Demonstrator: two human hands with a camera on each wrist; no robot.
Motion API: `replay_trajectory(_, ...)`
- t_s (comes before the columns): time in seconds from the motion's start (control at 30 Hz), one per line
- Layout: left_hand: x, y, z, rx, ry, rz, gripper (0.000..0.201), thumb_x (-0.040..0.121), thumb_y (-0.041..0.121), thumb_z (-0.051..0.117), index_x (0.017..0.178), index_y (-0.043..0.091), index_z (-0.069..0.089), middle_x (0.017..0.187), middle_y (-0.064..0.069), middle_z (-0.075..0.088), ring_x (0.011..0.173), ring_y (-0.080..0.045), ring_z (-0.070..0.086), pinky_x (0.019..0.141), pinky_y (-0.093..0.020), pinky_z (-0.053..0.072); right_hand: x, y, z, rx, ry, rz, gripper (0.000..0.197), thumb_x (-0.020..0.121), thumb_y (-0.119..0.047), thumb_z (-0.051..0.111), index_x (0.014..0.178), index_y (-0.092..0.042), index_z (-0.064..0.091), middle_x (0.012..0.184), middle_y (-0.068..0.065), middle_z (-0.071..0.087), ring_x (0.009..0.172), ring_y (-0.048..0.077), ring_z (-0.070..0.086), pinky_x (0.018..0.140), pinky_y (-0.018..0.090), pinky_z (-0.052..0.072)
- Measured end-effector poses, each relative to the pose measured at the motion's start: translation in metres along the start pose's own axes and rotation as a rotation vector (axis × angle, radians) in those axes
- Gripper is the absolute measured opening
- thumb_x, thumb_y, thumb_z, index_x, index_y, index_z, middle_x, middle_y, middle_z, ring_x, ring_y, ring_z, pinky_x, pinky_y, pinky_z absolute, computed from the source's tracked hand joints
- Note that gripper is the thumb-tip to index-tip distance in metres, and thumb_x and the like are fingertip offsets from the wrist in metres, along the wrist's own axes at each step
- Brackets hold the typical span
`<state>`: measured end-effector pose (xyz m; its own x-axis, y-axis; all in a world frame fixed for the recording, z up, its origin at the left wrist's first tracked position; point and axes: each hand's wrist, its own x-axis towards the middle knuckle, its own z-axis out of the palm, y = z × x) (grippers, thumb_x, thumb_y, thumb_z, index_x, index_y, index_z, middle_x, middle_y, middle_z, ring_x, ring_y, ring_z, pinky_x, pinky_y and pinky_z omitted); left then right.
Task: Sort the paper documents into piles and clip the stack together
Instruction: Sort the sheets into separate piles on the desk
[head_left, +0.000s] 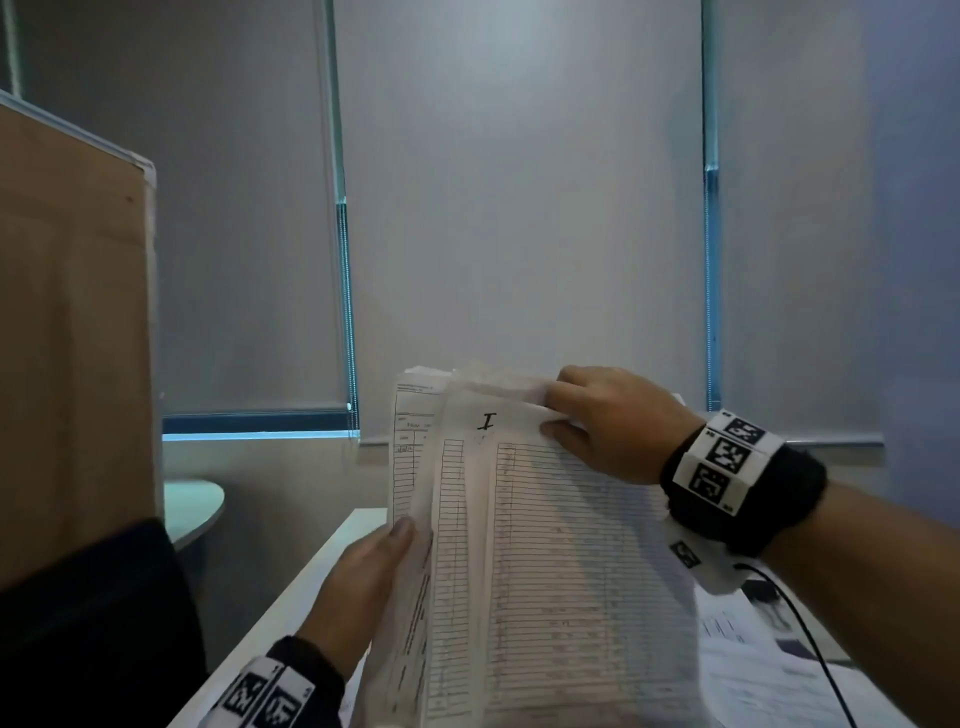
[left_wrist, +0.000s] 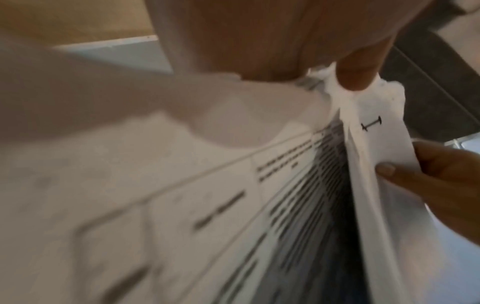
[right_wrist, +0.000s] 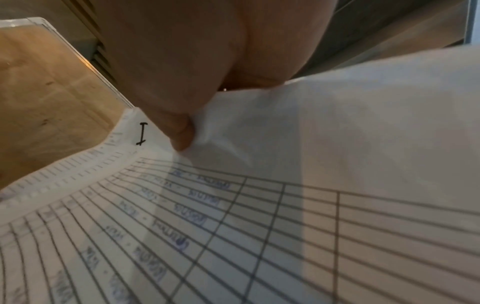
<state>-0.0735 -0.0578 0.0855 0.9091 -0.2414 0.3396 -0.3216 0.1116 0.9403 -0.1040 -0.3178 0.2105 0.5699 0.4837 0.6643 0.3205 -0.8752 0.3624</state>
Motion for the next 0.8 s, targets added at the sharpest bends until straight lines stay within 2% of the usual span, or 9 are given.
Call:
replay_trajectory(0.1,0.003,0.002,0.004,0.147,0.072,0.102,0.077,0.044,0.066,0.088,0.102,0.017,0.072,0.099,-0.002,0.079,0.092,-0.022,0.076,0.085,-0.046,0.06,0.0,-0.003,0.008,0.014,0.082,-0.013,0.027,0.091,-0.036,0.05,0.094,-0.013,0.065,0.078,0.002,0.059,0.063,0.024,0.056,0.054,0.03,0.042)
replay_trajectory(0.23,0.007,-0.005,0.026,0.247,0.298,0.136,0.035,0.073,0.014,0.087,0.097,0.024,0.063,0.097,0.002,0.075,0.092,-0.022,0.072,0.085,-0.043,0.059,0.005,-0.016,0.017,0.066,0.245,0.002,0.03,0.088,-0.037,0.048,0.08,-0.012,0.063,0.07,0.003,0.059,0.057,0.025,0.053,0.055,0.029,0.036)
replay_trajectory(0.33,0.008,-0.014,0.031,0.23,0.342,0.137,0.02,0.089,0.008,0.072,0.094,0.025,0.064,0.096,0.005,0.073,0.094,-0.023,0.071,0.076,-0.031,0.056,0.002,-0.026,0.029,0.063,0.349,0.068,0.028,0.086,-0.041,0.057,0.085,-0.014,0.065,0.081,0.002,0.064,0.07,0.026,0.057,0.065,0.033,0.041)
replay_trajectory(0.4,0.007,-0.016,0.029,0.212,0.35,0.135,0.015,0.093,0.009,0.068,0.095,0.024,0.065,0.094,0.008,0.073,0.092,-0.019,0.07,0.072,-0.028,0.053,-0.006,-0.023,0.039,0.125,0.424,0.228,0.039,0.078,-0.047,0.068,0.102,-0.017,0.063,0.107,0.003,0.063,0.097,0.025,0.057,0.084,0.04,0.045)
replay_trajectory(0.47,0.007,-0.019,0.022,0.154,0.383,0.146,0.017,0.093,0.005,0.066,0.098,0.021,0.066,0.093,0.009,0.072,0.092,-0.02,0.069,0.074,-0.03,0.052,-0.018,-0.013,0.048,0.267,0.478,0.473,0.065,0.074,-0.051,0.073,0.124,-0.015,0.053,0.131,0.004,0.052,0.121,0.021,0.047,0.102,0.04,0.038)
replay_trajectory(0.53,0.008,-0.017,0.017,0.065,0.426,0.13,0.019,0.095,0.0,0.061,0.102,0.017,0.067,0.094,0.006,0.072,0.092,-0.02,0.068,0.071,-0.028,0.051,-0.032,-0.005,0.061,0.624,0.454,0.77,0.077,0.076,-0.046,0.076,0.137,-0.014,0.042,0.137,0.001,0.045,0.127,0.016,0.043,0.107,0.035,0.036)
replay_trajectory(0.6,0.008,-0.016,0.017,0.002,0.436,0.089,0.02,0.098,0.001,0.055,0.101,0.018,0.066,0.095,0.004,0.072,0.091,-0.019,0.068,0.068,-0.028,0.05,-0.046,-0.008,0.08,1.064,0.296,0.94,0.065,0.08,-0.039,0.075,0.133,-0.014,0.046,0.131,0.001,0.055,0.122,0.02,0.054,0.096,0.035,0.045)
replay_trajectory(0.67,0.007,-0.015,0.019,0.009,0.422,0.071,0.027,0.098,-0.001,0.051,0.094,0.021,0.065,0.094,0.004,0.071,0.091,-0.018,0.067,0.07,-0.03,0.051,-0.057,-0.02,0.102,1.321,0.203,0.922,0.04,0.085,-0.025,0.073,0.119,-0.012,0.055,0.116,0.005,0.069,0.109,0.026,0.066,0.088,0.039,0.053)
replay_trajectory(0.8,0.007,-0.015,0.029,0.065,0.354,0.091,0.032,0.095,-0.003,0.048,0.091,0.024,0.065,0.095,0.005,0.07,0.095,-0.018,0.065,0.08,-0.036,0.05,-0.056,-0.044,0.108,1.285,0.312,0.849,0.021,0.086,-0.007,0.07,0.104,-0.014,0.063,0.098,0.002,0.075,0.091,0.02,0.073,0.081,0.041,0.06)
